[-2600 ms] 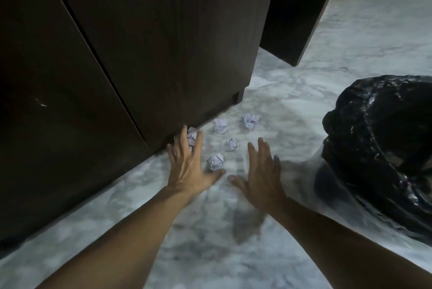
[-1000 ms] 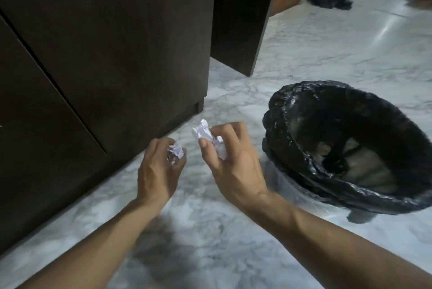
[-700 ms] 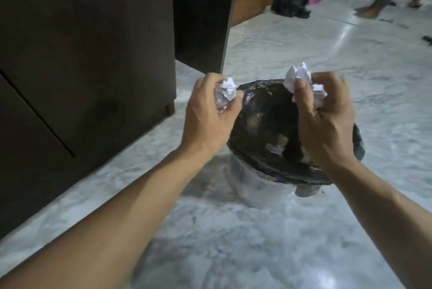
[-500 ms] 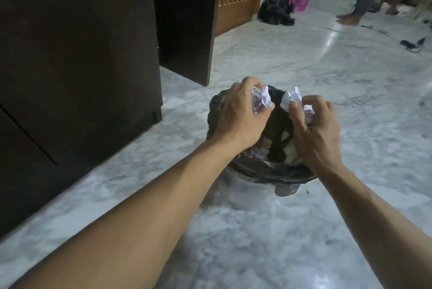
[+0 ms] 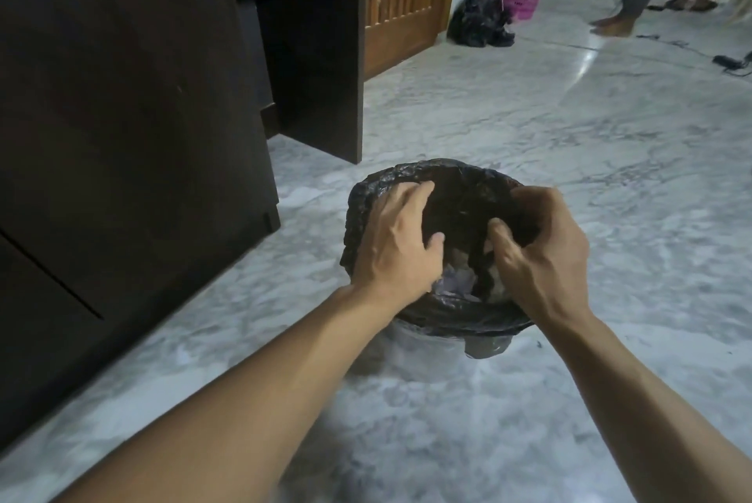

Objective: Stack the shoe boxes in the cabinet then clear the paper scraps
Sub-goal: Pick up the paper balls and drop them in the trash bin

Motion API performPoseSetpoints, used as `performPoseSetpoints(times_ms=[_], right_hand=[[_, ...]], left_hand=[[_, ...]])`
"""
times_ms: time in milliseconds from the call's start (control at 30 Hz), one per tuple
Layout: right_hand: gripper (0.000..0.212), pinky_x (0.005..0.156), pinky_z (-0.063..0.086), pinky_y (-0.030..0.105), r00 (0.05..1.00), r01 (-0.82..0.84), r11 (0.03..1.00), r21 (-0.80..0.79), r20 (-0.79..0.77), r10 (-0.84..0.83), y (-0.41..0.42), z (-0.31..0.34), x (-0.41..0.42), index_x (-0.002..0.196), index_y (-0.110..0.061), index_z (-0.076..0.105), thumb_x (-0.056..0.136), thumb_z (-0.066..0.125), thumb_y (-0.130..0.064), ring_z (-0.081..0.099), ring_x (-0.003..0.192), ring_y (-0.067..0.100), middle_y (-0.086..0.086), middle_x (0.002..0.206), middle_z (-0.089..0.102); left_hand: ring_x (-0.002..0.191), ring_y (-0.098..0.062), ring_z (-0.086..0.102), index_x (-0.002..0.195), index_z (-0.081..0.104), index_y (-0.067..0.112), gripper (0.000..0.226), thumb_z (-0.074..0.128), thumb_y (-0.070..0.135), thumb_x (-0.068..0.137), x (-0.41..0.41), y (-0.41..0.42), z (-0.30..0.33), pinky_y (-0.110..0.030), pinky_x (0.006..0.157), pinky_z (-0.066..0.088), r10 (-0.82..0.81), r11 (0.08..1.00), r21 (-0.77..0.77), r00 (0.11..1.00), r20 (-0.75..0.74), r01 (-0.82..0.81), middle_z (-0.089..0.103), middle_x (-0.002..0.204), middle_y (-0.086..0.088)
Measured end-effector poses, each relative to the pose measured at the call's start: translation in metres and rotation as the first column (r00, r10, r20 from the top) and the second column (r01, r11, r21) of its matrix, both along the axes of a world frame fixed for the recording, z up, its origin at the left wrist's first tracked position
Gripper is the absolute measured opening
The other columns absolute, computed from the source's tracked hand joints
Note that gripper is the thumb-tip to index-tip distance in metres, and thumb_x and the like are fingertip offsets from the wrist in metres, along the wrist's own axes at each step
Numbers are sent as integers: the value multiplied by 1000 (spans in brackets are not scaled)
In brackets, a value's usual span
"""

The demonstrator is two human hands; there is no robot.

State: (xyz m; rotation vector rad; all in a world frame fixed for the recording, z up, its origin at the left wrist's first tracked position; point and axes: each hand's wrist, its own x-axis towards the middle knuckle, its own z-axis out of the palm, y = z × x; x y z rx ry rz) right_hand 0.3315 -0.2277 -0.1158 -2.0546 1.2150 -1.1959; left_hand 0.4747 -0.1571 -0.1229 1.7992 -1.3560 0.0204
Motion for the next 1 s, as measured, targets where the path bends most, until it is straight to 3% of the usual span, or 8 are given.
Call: performPoseSetpoints(times_ms=[100,233,333,400,633,767,867,1000], right_hand=[[49,87,48,38,962,54,999,2,-268,-51,-8,0,-23,116,-17,59,76,66,-45,58,104,27,6,108,63],[87,84,50,41,870,-22,950,311,-462,171,0,7,-50,128,-29,49,62,61,-83,60,105,25,-1,115,60],[85,62,38,31,776,-56,936,347,-575,259,11,10,-48,107,-18,45,51,59,-80,54,87,25,1,109,46],[74,56,32,30,749,-62,943,326,-610,260,10,12,-41,100,-16,39,59,65,-72,48,83,25,2,107,40],[71,69,39,40,760,-137,956,258,-592,268,-13,-3,15,105,-12,36,71,61,-69,57,96,37,7,115,37],[103,79,38,36,802,-165,945,283,-518,296,-34,-6,62,123,0,33,58,52,-78,53,114,38,17,136,33],[130,101,39,44,815,-124,951,284,-518,261,-46,-11,100,145,4,16,56,43,-87,40,134,41,21,155,15],[137,109,37,51,834,-151,952,265,-483,267,-64,-15,138,150,2,8,54,37,-91,35,138,41,20,159,7]], left_hand=[[132,-28,42,129,57,7,59,58,42,82,0,24,-6,-49,111,34,94,995,-32,988,122,-91,54,135,-10],[150,-21,-12,154,15,10,102,31,78,79,-6,49,-10,-46,121,-4,31,915,391,986,166,-94,0,163,-9],[144,-18,-29,153,-7,8,107,23,81,82,-3,51,-13,-45,120,-11,23,846,526,991,131,-89,-23,160,-7],[142,-18,-34,152,-12,7,111,21,84,79,4,49,-13,-45,119,-13,22,816,571,993,120,-87,-29,158,-6],[140,-18,-37,149,-21,6,127,32,90,70,66,28,-9,-47,117,-16,56,761,639,993,106,-111,-37,154,-7],[144,-24,-30,150,-17,5,124,28,90,72,103,9,-2,-52,116,-16,109,722,660,976,191,-210,-33,156,-12],[149,-27,-14,154,-1,6,111,28,83,79,124,-5,2,-52,118,-8,198,712,628,948,250,-314,-13,162,-13],[150,-27,0,154,8,3,104,32,77,84,149,-21,5,-48,120,1,253,719,605,939,232,-343,-1,163,-14]])
